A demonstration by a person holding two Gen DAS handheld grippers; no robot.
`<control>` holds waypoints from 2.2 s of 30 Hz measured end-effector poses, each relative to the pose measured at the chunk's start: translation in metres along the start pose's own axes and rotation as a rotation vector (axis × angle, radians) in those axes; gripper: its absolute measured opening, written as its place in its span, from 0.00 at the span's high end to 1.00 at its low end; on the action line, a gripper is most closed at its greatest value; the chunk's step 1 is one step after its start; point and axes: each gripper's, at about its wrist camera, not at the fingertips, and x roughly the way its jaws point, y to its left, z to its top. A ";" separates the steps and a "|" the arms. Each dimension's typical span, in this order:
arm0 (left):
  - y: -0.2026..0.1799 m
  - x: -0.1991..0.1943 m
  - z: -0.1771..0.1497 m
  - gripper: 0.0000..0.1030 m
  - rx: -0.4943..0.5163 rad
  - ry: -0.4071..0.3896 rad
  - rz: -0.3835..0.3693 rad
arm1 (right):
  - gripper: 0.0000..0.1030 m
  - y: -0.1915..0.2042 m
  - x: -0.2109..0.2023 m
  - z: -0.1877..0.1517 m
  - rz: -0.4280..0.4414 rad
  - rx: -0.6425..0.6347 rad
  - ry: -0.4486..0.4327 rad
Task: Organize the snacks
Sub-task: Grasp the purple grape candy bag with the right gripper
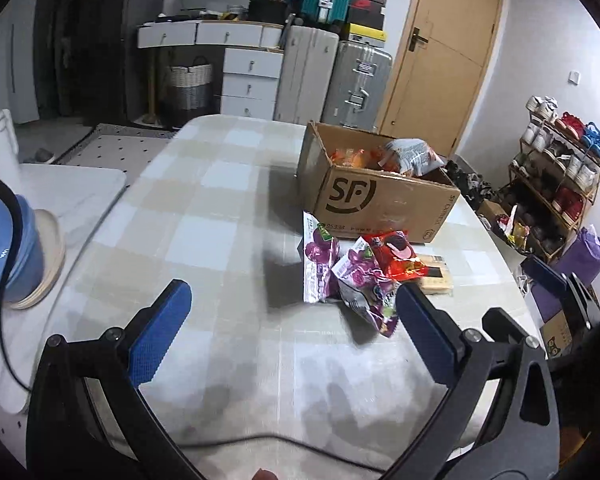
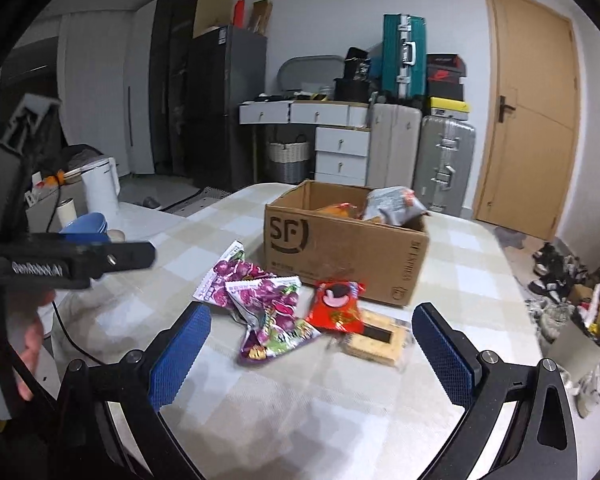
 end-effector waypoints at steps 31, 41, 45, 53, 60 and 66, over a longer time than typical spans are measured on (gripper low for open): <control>0.050 0.148 0.031 0.01 -0.161 0.199 -0.132 | 0.22 0.013 0.199 0.002 0.105 -0.004 0.381; 0.039 0.161 0.023 0.01 -0.168 0.237 -0.139 | 0.47 0.018 0.198 -0.005 0.159 -0.015 0.379; 0.041 0.163 0.020 0.01 -0.168 0.247 -0.132 | 0.49 0.012 0.192 -0.006 0.189 0.010 0.376; 0.049 0.162 0.019 0.01 -0.209 0.243 -0.143 | 0.50 -0.002 0.176 -0.010 0.228 0.070 0.367; 0.042 0.158 0.018 0.01 -0.215 0.246 -0.181 | 0.50 -0.018 0.157 -0.010 0.276 0.155 0.346; 0.028 0.162 0.013 0.01 -0.216 0.263 -0.188 | 0.50 -0.029 0.138 -0.004 0.295 0.187 0.306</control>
